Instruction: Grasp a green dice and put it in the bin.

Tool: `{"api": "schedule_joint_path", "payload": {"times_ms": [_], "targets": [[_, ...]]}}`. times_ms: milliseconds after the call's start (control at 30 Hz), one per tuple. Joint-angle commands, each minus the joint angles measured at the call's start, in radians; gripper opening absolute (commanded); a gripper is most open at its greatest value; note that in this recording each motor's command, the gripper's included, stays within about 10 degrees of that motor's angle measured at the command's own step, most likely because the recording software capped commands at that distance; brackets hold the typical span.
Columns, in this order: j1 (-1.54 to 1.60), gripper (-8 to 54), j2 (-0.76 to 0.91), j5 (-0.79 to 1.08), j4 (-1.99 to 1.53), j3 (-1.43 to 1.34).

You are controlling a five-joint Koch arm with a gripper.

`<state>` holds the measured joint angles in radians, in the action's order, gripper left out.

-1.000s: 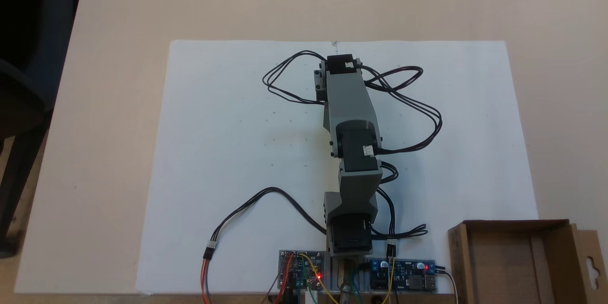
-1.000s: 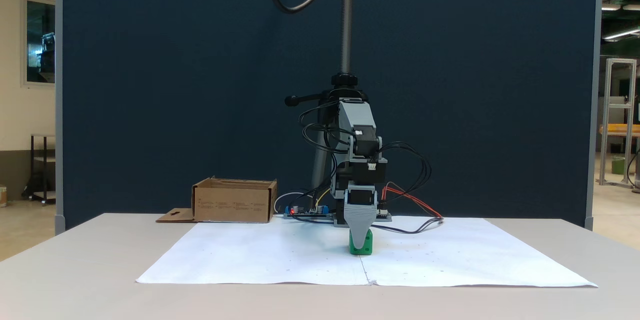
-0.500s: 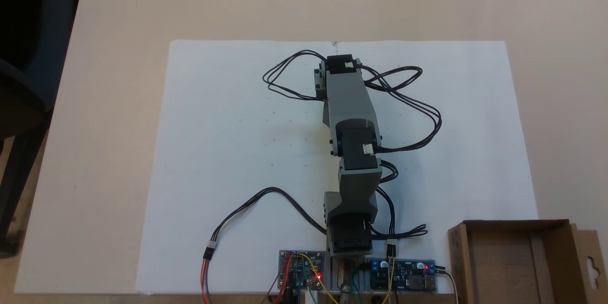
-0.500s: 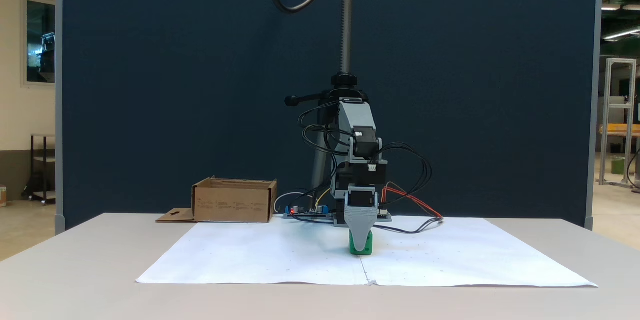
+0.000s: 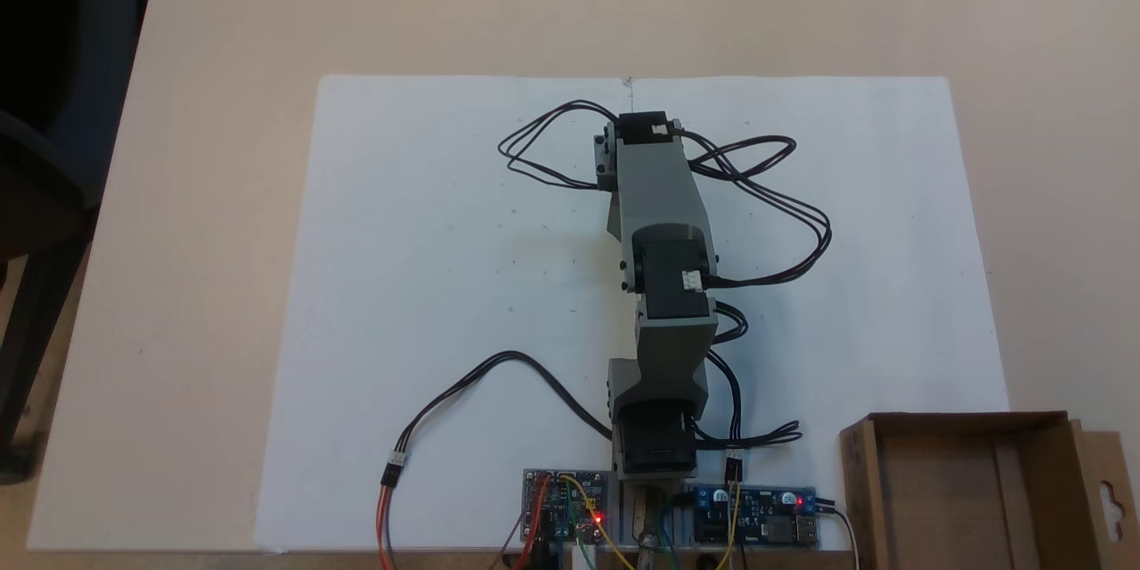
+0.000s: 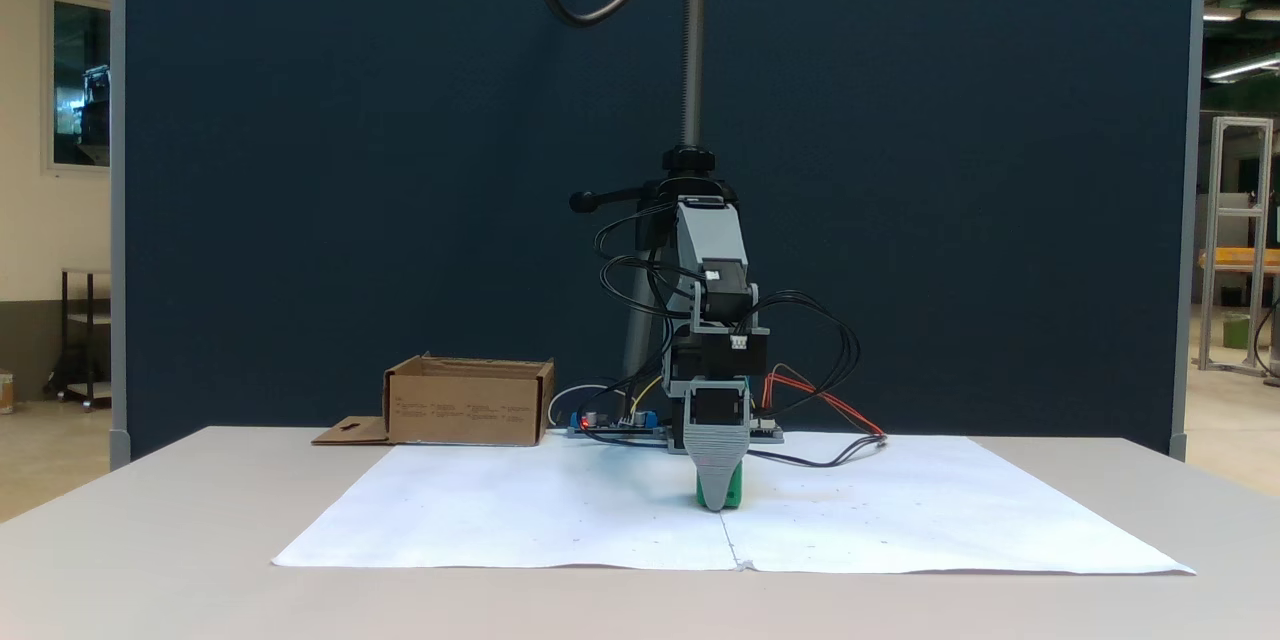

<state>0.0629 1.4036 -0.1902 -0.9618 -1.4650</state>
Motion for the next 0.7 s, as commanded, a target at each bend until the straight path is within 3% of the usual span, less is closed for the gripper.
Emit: {"api": "schedule_joint_path", "payload": {"times_ms": [0,200,533,667], "targets": [[0.002,11.4,0.020,-0.055,0.008,0.002],[-0.021,11.4,0.057,-0.055,-0.089,0.100],[-0.067,11.4,0.055,-0.057,-0.661,0.730],[-0.107,11.4,0.057,-0.057,-0.666,0.910]]}}
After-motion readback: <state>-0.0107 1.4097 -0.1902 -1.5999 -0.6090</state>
